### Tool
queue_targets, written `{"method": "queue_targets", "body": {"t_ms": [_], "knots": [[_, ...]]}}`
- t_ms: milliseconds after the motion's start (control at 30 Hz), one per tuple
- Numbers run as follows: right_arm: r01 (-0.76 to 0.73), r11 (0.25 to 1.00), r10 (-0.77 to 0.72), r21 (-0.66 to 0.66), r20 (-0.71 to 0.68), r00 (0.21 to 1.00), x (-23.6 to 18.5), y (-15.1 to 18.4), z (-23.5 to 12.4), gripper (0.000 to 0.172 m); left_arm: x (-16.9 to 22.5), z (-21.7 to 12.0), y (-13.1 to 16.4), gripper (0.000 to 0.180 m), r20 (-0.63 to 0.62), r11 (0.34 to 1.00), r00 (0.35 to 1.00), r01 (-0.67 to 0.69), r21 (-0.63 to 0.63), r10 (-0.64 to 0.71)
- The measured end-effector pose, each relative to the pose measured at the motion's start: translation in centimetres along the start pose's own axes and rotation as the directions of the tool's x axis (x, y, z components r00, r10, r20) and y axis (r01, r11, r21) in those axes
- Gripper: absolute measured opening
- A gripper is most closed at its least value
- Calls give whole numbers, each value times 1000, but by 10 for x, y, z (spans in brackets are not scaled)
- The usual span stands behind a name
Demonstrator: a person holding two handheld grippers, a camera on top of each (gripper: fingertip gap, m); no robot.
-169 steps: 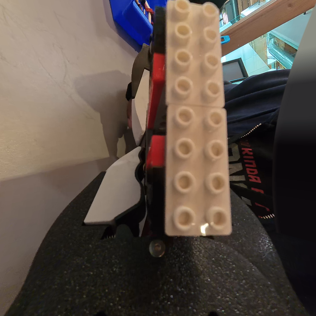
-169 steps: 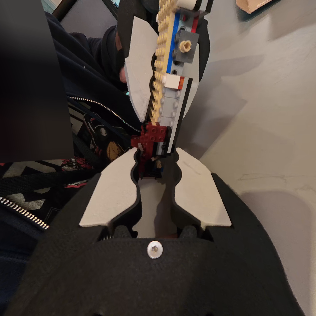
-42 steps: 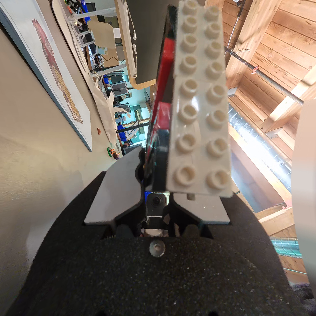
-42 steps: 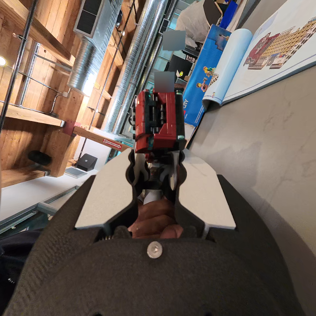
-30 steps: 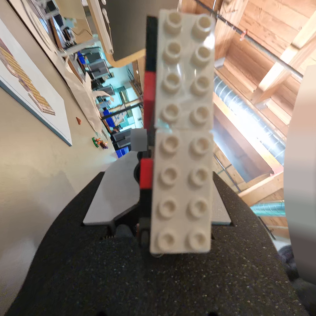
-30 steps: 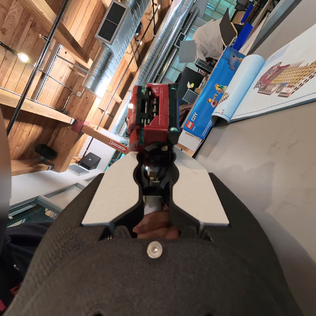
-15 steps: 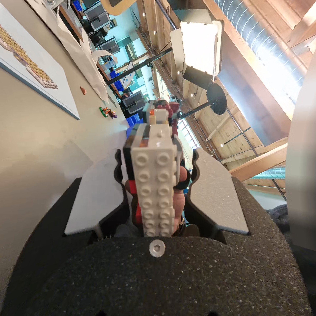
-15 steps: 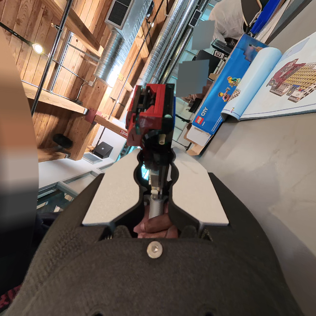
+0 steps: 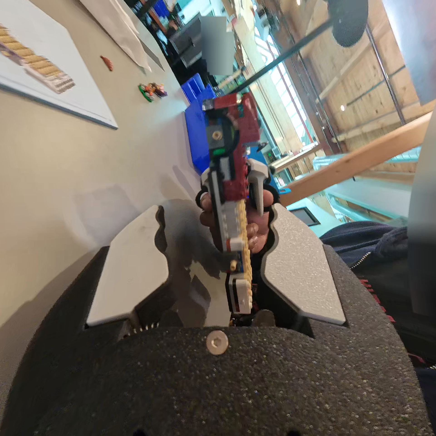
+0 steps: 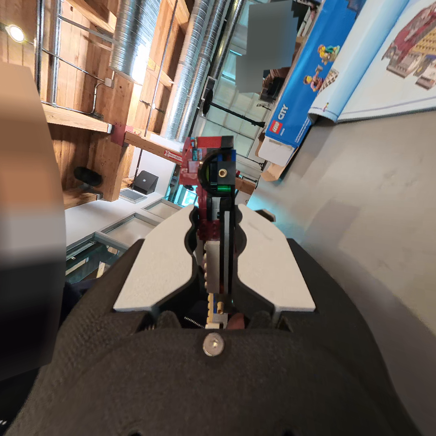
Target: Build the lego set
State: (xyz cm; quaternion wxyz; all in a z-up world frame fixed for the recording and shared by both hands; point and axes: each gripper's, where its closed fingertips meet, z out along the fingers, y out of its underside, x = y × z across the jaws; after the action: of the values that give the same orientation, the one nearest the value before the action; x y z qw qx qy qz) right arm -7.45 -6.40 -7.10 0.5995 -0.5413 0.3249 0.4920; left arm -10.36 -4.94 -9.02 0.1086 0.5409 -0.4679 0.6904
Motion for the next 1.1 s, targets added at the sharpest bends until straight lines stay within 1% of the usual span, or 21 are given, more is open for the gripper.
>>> {"method": "queue_targets", "body": {"t_ms": [67,133,200,267,333,367,500,600,667,867,1100], "knots": [[-12,1000,12,-15,-13,1000,1,2,1,29,4,11,-1,83,-45,999,999,-8,-47,5],[-13,1000,12,-23,-25,1000,1,3,2,29,5,20,0,78,-82,997,997,8,-78,-15],[-8,1000,8,-25,-33,999,1,3,2,29,7,26,0,66,-134,996,990,41,-85,-52],[1,1000,-3,-28,-51,999,2,3,1,29,7,28,-1,53,-162,995,983,74,-73,-85],[15,999,-17,-30,-69,997,5,3,0,29,8,28,-4,36,-195,994,975,96,-47,-104],[22,999,-25,-33,-77,997,7,3,0,29,8,28,-5,32,-199,993,973,110,-41,-116],[58,997,-65,-57,-119,991,9,3,1,30,6,29,-2,31,-181,995,978,101,-25,-104],[110,990,-124,-92,-163,979,9,5,4,40,4,29,-1,31,-131,998,990,57,-10,-58],[145,983,-164,-111,-190,968,10,6,5,44,4,29,-1,32,-118,998,991,59,2,-58],[166,978,-188,-123,-200,962,10,7,5,44,5,32,4,32,-108,999,993,45,-5,-45],[154,983,-172,-103,-191,966,10,6,4,43,6,33,6,31,-106,999,993,42,-10,-43]]}}
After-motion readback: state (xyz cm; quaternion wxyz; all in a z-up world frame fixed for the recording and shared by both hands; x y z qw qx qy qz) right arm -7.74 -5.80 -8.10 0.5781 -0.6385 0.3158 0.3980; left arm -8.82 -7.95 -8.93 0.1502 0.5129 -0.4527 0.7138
